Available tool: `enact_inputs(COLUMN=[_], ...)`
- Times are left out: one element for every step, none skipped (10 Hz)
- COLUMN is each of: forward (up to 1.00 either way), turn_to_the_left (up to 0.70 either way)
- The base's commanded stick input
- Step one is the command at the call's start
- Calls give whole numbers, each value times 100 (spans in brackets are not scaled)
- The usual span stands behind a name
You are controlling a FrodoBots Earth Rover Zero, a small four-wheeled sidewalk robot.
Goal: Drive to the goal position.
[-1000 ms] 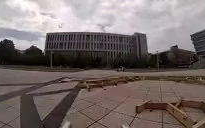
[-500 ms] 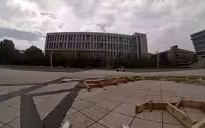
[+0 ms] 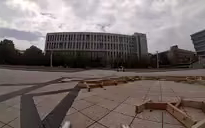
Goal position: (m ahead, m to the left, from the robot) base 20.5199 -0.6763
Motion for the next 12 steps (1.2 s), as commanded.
enact_inputs(forward=[6, 6, 6, 6, 6, 6, 6, 6, 6, 6, 6, 6], turn_to_the_left=[1, 1, 0, 0, 1, 1, 0, 1, 1, 0, 0, 1])
